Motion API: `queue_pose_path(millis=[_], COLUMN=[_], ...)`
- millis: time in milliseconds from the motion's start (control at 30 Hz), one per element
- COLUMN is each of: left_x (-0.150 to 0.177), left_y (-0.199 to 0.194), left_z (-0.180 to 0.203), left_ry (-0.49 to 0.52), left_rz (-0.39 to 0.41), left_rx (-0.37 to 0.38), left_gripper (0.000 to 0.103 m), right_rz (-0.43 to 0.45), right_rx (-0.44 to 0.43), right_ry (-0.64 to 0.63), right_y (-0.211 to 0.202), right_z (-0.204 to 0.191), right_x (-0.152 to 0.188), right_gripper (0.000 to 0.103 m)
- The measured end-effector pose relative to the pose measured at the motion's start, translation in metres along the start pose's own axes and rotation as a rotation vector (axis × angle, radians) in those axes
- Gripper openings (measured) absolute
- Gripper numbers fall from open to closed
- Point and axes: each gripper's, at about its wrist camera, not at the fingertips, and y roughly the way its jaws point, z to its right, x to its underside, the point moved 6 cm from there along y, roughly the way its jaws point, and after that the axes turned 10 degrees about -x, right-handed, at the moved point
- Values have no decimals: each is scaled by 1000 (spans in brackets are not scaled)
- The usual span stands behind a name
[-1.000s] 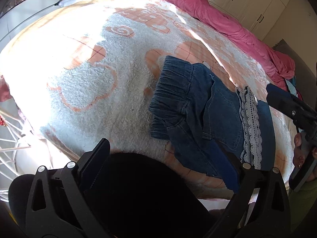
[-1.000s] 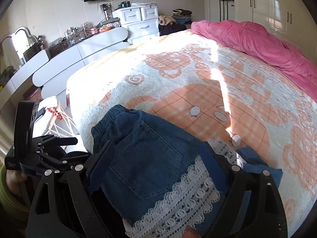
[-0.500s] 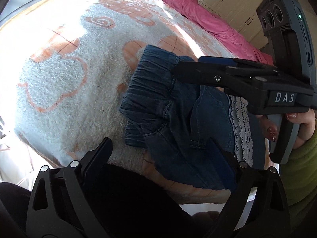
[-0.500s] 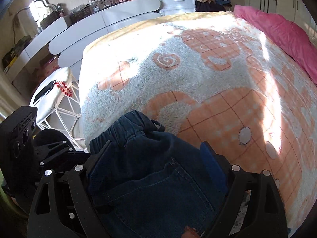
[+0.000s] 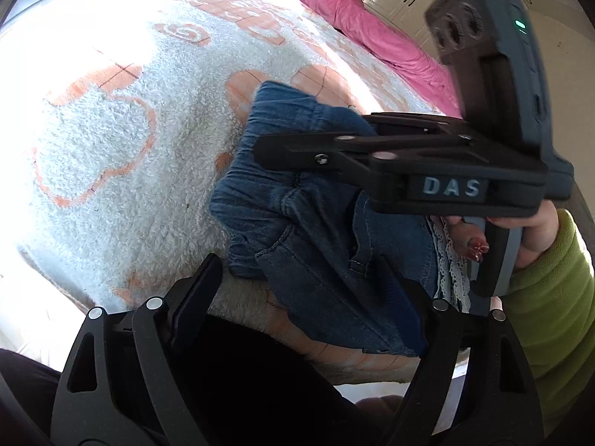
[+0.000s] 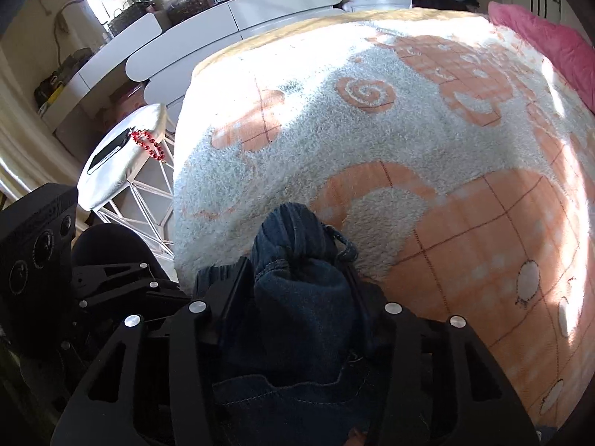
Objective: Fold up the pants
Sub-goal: 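Grasp the elastic waistband with the right gripper and lift it up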
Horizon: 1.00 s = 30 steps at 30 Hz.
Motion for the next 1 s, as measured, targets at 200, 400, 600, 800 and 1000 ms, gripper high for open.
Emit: queue_pose_path(millis=[200, 400, 600, 800, 1000], left_x=[4, 7, 6, 10, 18], left_y=[-9, -12, -6, -17, -18], left_z=[4, 33, 74, 117, 147], left_ry=[-3, 3, -17, 76, 130], left_rz=[13, -6, -57, -37, -43], left_rx=[18, 145, 283, 295, 318], left_gripper=[85, 85, 84, 84, 84], right_rz=[139, 241, 308, 369, 421], right_rx=[-61, -96, -66, -37, -4], right_ry=[18, 34, 46, 86, 137], right_y=[-49, -98, -143, -179, -205], right_z=[-7, -8, 0, 15, 29], right_x=[7, 20, 42, 71, 99], right_gripper=[36, 36, 36, 36, 39])
